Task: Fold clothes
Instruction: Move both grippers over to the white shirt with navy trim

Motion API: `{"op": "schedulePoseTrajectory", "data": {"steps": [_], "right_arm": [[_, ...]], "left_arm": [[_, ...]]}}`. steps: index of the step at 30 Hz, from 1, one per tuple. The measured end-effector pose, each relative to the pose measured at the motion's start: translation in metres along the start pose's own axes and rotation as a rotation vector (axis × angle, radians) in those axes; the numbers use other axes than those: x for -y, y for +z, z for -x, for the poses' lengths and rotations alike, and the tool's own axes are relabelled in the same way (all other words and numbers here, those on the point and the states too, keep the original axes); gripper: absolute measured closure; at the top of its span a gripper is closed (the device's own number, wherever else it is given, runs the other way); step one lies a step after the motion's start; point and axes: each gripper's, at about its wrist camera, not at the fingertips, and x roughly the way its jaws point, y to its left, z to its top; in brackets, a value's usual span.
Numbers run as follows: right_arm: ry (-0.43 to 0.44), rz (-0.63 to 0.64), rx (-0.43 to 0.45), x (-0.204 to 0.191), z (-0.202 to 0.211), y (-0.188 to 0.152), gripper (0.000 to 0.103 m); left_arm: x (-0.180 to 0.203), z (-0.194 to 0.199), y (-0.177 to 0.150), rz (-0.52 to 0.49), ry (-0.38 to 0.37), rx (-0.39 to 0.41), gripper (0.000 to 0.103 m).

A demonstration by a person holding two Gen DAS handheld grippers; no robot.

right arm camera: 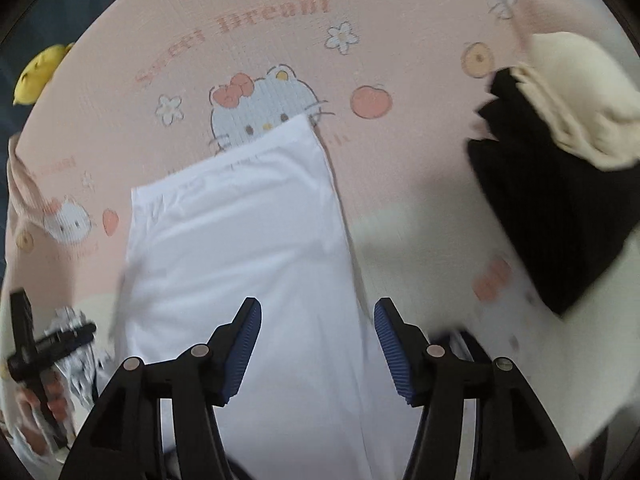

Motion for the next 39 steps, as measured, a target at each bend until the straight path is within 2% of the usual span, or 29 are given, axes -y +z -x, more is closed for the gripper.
{"op": "schedulePoseTrajectory", "data": {"steps": [1,2,4,5,9,11,17,20,22,24,27,32,36,39], "right_arm": [[0.001,0.001,0.021,0.010,0.027,-0.014,0.045],[0.006,-0.006,0.048,0.012,0.044,-0.027,0.045],[0.018,-0.045,0.090,0.011,0.060,-0.036,0.044],[0.034,-0.076,0.095,0.012,0.059,-0.039,0.042],[0.069,-0.156,0.116,0.030,0.078,-0.053,0.042],[0.077,-0.147,0.112,0.038,0.081,-0.056,0.042],[0.093,-0.108,0.096,0.057,0.085,-0.063,0.041],[0.090,-0.114,0.116,0.057,0.085,-0.068,0.041],[0.127,-0.148,0.132,0.064,0.088,-0.070,0.041],[0.151,-0.189,0.146,0.073,0.090,-0.072,0.041],[0.172,-0.247,0.123,0.090,0.087,-0.076,0.041],[0.181,-0.309,0.074,0.109,0.067,-0.071,0.041],[0.196,-0.353,0.070,0.117,0.059,-0.070,0.041],[0.250,-0.424,0.076,0.128,0.051,-0.076,0.041]], "left_arm": [[0.001,0.007,-0.009,-0.043,0.025,0.013,0.035],[-0.027,0.022,-0.026,-0.071,0.036,0.015,0.035],[-0.073,0.046,-0.055,-0.127,0.057,0.018,0.035],[-0.071,0.037,-0.053,-0.150,0.065,0.019,0.035],[-0.038,0.037,-0.061,-0.269,0.102,0.057,0.035],[-0.019,0.055,-0.076,-0.321,0.120,0.085,0.035],[0.028,0.070,-0.107,-0.466,0.146,0.161,0.035],[0.064,0.060,-0.119,-0.540,0.149,0.141,0.035],[0.086,0.055,-0.129,-0.598,0.151,0.126,0.035],[0.101,0.049,-0.132,-0.665,0.182,0.156,0.035],[0.118,0.049,-0.145,-0.750,0.241,0.186,0.035],[0.148,0.034,-0.178,-0.945,0.281,0.149,0.035],[0.150,0.025,-0.187,-0.985,0.272,0.125,0.035],[0.147,0.012,-0.186,-0.983,0.253,0.092,0.035]]}}
